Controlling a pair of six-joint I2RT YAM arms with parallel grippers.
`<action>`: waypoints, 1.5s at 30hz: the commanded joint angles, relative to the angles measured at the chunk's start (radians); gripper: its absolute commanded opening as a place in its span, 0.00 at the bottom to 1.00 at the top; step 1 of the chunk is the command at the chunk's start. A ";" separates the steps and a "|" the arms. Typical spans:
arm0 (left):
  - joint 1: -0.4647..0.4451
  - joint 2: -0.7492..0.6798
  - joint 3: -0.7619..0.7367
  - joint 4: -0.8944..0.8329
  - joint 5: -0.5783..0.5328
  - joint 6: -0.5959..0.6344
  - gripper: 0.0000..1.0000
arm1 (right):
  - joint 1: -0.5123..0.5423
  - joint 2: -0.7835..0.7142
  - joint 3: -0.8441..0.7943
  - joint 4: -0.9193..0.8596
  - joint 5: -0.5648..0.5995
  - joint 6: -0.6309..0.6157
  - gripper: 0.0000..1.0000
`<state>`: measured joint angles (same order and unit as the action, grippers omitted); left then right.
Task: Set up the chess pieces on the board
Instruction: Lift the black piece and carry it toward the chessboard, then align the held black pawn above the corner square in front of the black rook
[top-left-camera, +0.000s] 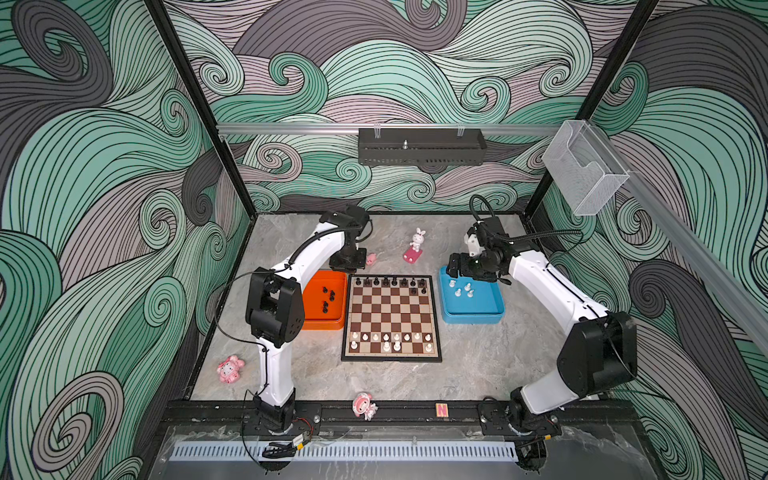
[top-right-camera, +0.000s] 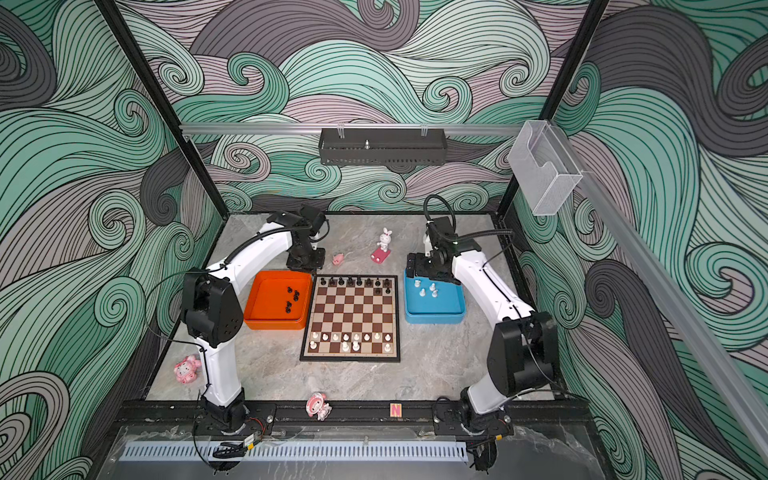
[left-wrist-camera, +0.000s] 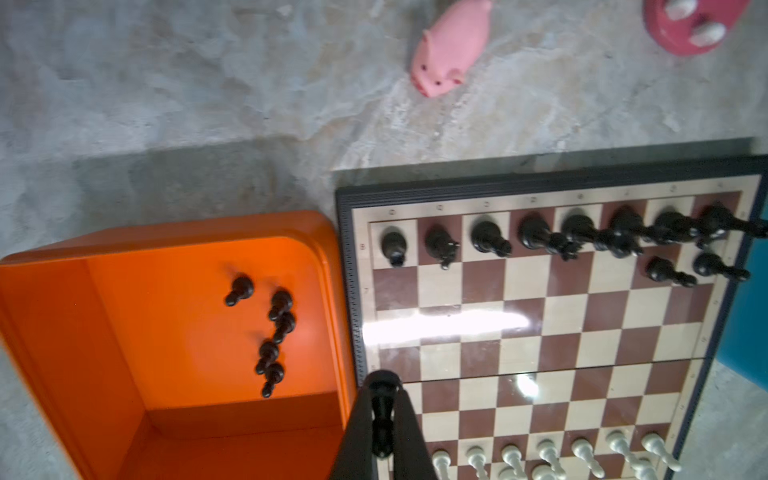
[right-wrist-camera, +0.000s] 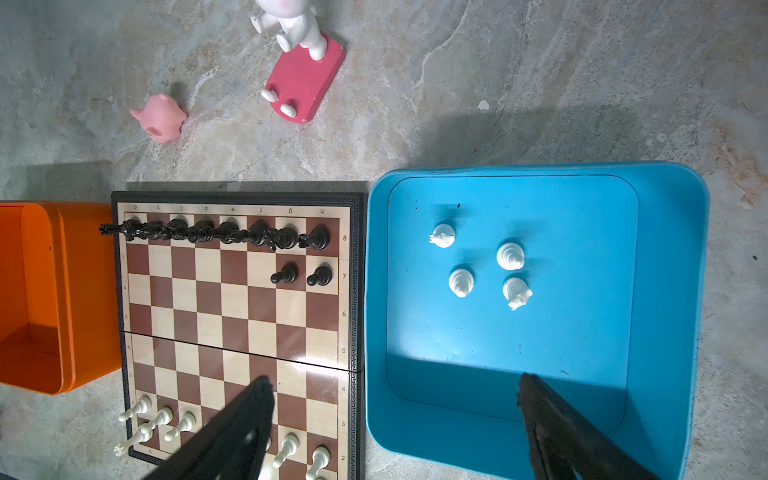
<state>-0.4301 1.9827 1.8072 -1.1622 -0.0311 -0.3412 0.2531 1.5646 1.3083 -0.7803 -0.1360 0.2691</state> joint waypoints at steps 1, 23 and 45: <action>-0.029 0.053 0.026 -0.044 0.024 -0.012 0.05 | -0.007 -0.002 -0.005 0.001 -0.010 -0.005 0.92; -0.044 0.176 -0.011 0.014 -0.045 -0.035 0.05 | -0.017 0.003 -0.022 0.002 -0.019 -0.007 0.92; -0.043 0.227 0.021 0.021 -0.061 -0.044 0.06 | -0.021 0.017 -0.024 0.001 -0.025 -0.010 0.92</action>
<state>-0.4728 2.1853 1.7969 -1.1294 -0.0723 -0.3714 0.2409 1.5658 1.2949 -0.7792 -0.1577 0.2684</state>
